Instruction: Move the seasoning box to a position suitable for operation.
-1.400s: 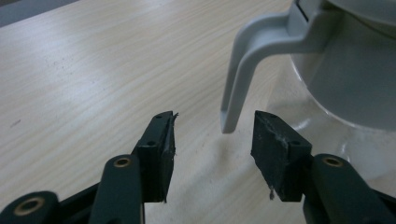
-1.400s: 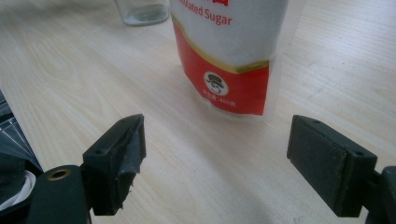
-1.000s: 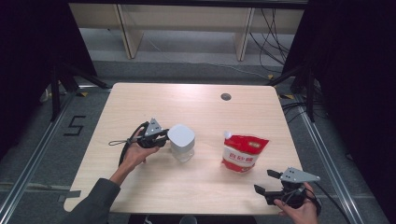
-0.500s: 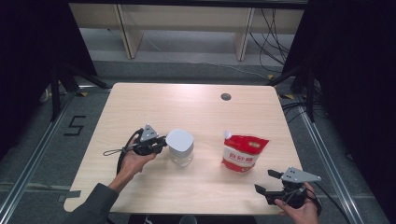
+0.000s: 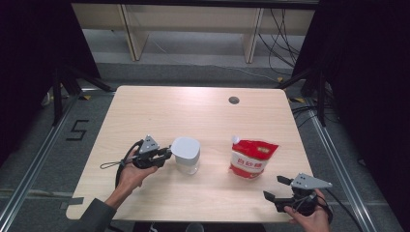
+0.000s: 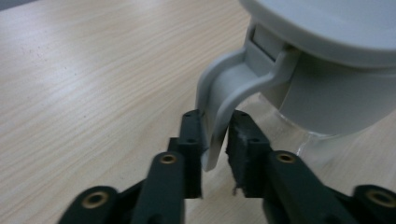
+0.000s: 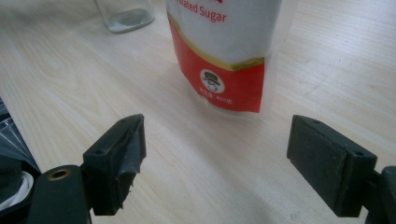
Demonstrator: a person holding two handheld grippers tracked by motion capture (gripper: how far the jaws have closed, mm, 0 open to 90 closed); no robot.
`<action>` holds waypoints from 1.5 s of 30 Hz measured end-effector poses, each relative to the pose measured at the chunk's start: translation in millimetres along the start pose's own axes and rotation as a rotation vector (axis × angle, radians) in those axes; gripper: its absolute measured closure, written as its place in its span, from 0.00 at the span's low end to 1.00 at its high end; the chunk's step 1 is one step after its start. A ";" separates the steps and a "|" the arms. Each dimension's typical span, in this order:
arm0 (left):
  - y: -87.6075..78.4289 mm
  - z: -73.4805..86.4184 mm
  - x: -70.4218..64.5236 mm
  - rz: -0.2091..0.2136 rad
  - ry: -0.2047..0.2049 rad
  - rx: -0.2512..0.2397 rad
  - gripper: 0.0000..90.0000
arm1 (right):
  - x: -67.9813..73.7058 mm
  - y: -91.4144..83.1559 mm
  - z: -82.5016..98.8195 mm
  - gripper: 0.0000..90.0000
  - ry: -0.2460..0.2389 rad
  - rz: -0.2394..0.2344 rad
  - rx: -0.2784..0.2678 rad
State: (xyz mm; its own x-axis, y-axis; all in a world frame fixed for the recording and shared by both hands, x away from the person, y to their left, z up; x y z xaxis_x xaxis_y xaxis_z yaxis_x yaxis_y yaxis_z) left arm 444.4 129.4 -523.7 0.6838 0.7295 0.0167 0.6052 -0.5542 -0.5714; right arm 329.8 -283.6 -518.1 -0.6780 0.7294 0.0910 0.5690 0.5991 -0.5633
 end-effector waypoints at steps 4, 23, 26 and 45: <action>8.3 -5.3 6.5 0.010 0.066 -0.032 0.64 | 0.2 0.5 0.4 0.23 0.002 -0.005 0.003; 1.7 -2.0 -21.7 0.121 0.097 -0.018 0.79 | 1.5 0.5 -0.1 0.24 0.012 -0.016 0.010; -0.8 -1.6 -28.2 0.110 0.089 -0.004 0.79 | 0.3 1.1 -1.3 0.24 -0.018 -0.016 -0.006; -9.4 4.5 -68.1 0.172 0.110 -0.022 0.78 | 5.6 4.9 -4.6 0.25 -0.017 -0.037 -0.005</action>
State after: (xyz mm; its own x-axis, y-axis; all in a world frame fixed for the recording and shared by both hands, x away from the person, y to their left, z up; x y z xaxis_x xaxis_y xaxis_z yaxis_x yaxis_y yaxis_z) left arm 390.4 86.8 -523.2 0.8179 0.5753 0.0107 0.4831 -0.6764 -0.5560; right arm 330.9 -275.0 -516.5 -0.7061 0.7013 0.0980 0.5457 0.6271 -0.5559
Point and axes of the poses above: each handheld gripper's, and its own axes: y roughly forward along the jaws, z roughly out of its underside, x roughly to its left, the point moved 6 cm from there along y, roughly forward along the jaws
